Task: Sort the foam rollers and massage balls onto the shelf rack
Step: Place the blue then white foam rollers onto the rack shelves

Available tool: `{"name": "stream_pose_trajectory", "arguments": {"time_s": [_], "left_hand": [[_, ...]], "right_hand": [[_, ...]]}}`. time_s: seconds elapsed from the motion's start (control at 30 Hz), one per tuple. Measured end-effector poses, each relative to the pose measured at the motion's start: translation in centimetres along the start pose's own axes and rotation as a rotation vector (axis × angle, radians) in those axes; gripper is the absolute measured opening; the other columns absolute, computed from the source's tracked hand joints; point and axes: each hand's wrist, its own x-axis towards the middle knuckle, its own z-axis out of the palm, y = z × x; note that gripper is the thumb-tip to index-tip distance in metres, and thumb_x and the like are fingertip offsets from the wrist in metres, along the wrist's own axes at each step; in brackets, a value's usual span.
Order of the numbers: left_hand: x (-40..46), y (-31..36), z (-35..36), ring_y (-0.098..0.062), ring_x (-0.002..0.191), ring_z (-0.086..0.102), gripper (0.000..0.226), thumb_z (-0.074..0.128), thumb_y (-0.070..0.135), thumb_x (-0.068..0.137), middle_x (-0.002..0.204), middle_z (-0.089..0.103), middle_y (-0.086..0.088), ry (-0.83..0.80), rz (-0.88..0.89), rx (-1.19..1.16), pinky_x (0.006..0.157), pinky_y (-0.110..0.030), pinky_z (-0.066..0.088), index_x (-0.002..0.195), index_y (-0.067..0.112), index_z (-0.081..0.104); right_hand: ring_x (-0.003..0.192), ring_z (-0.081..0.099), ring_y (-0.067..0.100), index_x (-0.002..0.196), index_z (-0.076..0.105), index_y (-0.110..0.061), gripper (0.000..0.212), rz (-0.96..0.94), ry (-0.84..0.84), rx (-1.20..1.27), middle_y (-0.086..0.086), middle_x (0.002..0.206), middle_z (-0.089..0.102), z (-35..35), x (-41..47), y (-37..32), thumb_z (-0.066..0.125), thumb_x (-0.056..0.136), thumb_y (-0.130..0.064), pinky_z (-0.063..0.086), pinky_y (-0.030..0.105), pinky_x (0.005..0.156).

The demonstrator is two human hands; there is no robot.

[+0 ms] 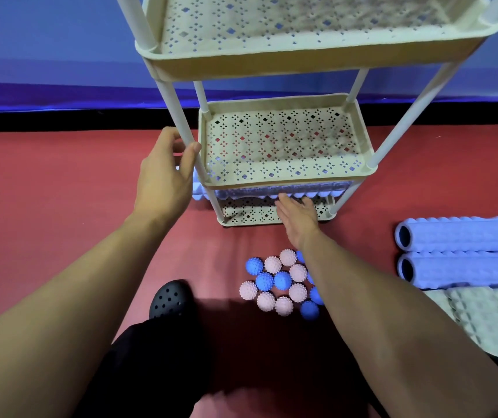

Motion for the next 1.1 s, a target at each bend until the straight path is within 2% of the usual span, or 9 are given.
{"name": "stream_pose_trajectory", "arguments": {"time_s": [0.1, 0.17, 0.33, 0.5, 0.63, 0.77, 0.83, 0.9, 1.1], "left_hand": [[-0.6, -2.1, 0.6, 0.003, 0.114, 0.055, 0.041, 0.055, 0.019, 0.091, 0.121, 0.057, 0.023, -0.089, -0.056, -0.08, 0.087, -0.025, 0.051, 0.13, 0.03, 0.049], [-1.0, -4.2, 1.4, -0.009, 0.125, 0.052, 0.061, 0.05, 0.01, 0.085, 0.138, 0.05, 0.007, -0.072, -0.183, -0.15, 0.098, -0.031, 0.05, 0.143, 0.025, 0.039], [-1.6, -8.9, 3.4, -0.024, 0.139, 0.04, 0.092, 0.069, 0.003, 0.087, 0.157, 0.027, -0.005, -0.075, -0.535, -0.155, 0.104, -0.037, 0.041, 0.159, 0.019, 0.014], [-1.7, -10.8, 3.2, -0.023, 0.139, 0.035, 0.116, 0.086, 0.008, 0.075, 0.156, 0.023, -0.005, -0.111, -0.549, -0.099, 0.112, -0.041, 0.036, 0.159, 0.024, 0.007], [0.1, -11.4, 2.6, -0.017, 0.131, 0.045, 0.119, 0.082, -0.004, 0.075, 0.145, 0.041, 0.005, -0.094, -0.549, -0.209, 0.103, -0.034, 0.038, 0.159, 0.022, 0.003], [1.2, -12.1, 3.3, -0.008, 0.102, 0.062, 0.1, 0.078, -0.012, 0.073, 0.117, 0.061, 0.012, -0.041, -0.584, -0.31, 0.101, -0.045, 0.05, 0.151, 0.025, 0.027], [1.4, -12.8, 3.7, -0.012, 0.106, 0.065, 0.099, 0.082, -0.011, 0.067, 0.127, 0.062, 0.003, -0.003, -0.57, -0.312, 0.101, -0.046, 0.051, 0.147, 0.022, 0.033], [1.2, -13.3, 4.0, -0.011, 0.104, 0.067, 0.095, 0.084, -0.011, 0.064, 0.131, 0.062, 0.0, -0.013, -0.539, -0.3, 0.097, -0.041, 0.054, 0.142, 0.021, 0.038], [1.0, -13.7, 4.1, -0.01, 0.127, 0.058, 0.131, 0.092, -0.005, 0.058, 0.157, 0.036, 0.001, -0.102, -0.51, -0.312, 0.1, -0.042, 0.05, 0.157, 0.028, 0.012]], "right_hand": [[0.128, 0.058, 0.027, 0.159, 0.01, -0.015, 0.091, -0.031, 0.004, -0.074, 0.012, 0.141, 0.05, -1.7, 0.3, -0.4, 0.072, 0.092, -0.007, 0.042, 0.04, 0.114], [0.129, 0.057, 0.026, 0.159, 0.01, -0.013, 0.091, -0.035, -0.005, -0.124, 0.014, 0.148, 0.046, -2.9, 0.8, -0.5, 0.072, 0.091, -0.006, 0.042, 0.041, 0.114], [0.126, 0.058, 0.022, 0.155, 0.022, -0.016, 0.093, -0.073, 0.011, -0.315, 0.008, 0.139, 0.054, -6.0, 2.1, -0.8, 0.08, 0.084, -0.01, 0.047, 0.04, 0.108], [0.11, 0.064, 0.016, 0.13, 0.051, -0.016, 0.11, -0.264, 0.226, -0.668, 0.001, 0.125, 0.061, -9.2, 2.8, -2.8, 0.094, 0.041, -0.066, 0.054, 0.039, 0.099], [0.13, 0.044, 0.016, 0.143, 0.03, -0.018, 0.102, -0.385, 0.243, -0.825, 0.004, 0.145, 0.036, -10.1, 2.8, -5.3, 0.094, 0.065, -0.036, 0.039, 0.035, 0.113], [0.113, 0.061, 0.01, 0.122, 0.046, -0.03, 0.074, -0.405, 0.082, -0.88, -0.006, 0.122, 0.062, -10.4, 3.8, -7.8, 0.094, 0.066, -0.021, 0.049, 0.028, 0.092], [0.099, 0.067, 0.001, 0.108, 0.055, -0.031, 0.055, -0.396, -0.004, -0.923, -0.008, 0.107, 0.07, -10.4, 4.3, -8.7, 0.092, 0.07, -0.016, 0.05, 0.021, 0.084], [0.091, 0.071, 0.005, 0.091, 0.057, -0.028, 0.041, -0.398, -0.042, -0.974, 0.007, 0.096, 0.073, -10.5, 4.1, -9.2, 0.092, 0.071, -0.019, 0.052, 0.022, 0.08], [0.099, 0.069, -0.002, 0.124, 0.063, -0.006, 0.059, -0.485, -0.105, -0.837, 0.002, 0.115, 0.074, -9.7, 3.2, -10.0, 0.088, 0.071, 0.001, 0.052, 0.013, 0.081]]}}
